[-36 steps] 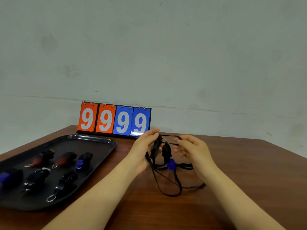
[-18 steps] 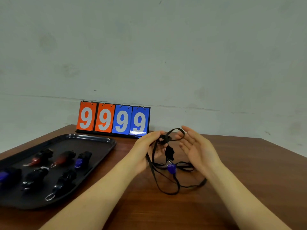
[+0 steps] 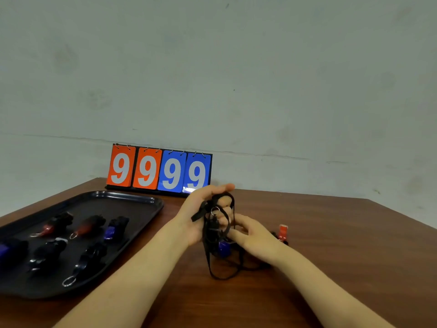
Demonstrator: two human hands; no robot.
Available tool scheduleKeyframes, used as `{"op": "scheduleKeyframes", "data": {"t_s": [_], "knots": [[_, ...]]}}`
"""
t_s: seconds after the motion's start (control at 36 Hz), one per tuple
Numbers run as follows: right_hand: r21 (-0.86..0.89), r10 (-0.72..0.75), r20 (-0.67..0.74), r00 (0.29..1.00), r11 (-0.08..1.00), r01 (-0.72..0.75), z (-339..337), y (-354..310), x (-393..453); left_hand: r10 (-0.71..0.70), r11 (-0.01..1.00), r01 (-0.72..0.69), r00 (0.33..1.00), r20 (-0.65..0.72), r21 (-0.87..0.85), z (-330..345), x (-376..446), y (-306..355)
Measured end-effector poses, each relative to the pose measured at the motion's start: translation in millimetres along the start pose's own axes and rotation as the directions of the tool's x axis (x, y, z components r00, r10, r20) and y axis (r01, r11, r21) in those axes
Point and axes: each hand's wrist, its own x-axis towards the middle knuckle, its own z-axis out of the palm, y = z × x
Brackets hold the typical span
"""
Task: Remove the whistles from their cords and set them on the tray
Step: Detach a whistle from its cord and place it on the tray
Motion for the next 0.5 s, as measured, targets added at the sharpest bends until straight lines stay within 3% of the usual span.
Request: {"op": "scheduleKeyframes", "data": {"t_s": [0.08,0.17,0.25,0.31,0.42,0.5], "knots": [[0.003,-0.028,-0.153,0.988,1.000,0.029,-6,-6,1,0.010,0.993,-0.008,1.000,-0.020,0.122,1,-3,1],[0.235,0.073,-0.341,0.937,0.972,0.009,-24,-5,7,0.078,0.982,-0.052,0.988,-0.137,0.184,-3,1,5],[0.629,0.244,-0.409,0.879,0.773,0.078,-47,-3,6,0.239,0.946,-0.143,0.914,-0.329,0.291,-9,3,10],[0.768,0.233,-0.388,0.892,0.617,0.173,-60,-2,0,0.339,0.904,-0.157,0.831,-0.440,0.398,-14,4,13],[0.790,0.136,-0.358,0.924,0.571,0.222,-67,-1,-7,0.525,0.704,-0.089,0.734,-0.431,0.705,-17,6,12],[0.723,0.153,-0.451,0.879,0.640,0.259,-67,1,-7,0.562,0.634,-0.088,0.735,-0.379,0.769,-18,8,10]]}}
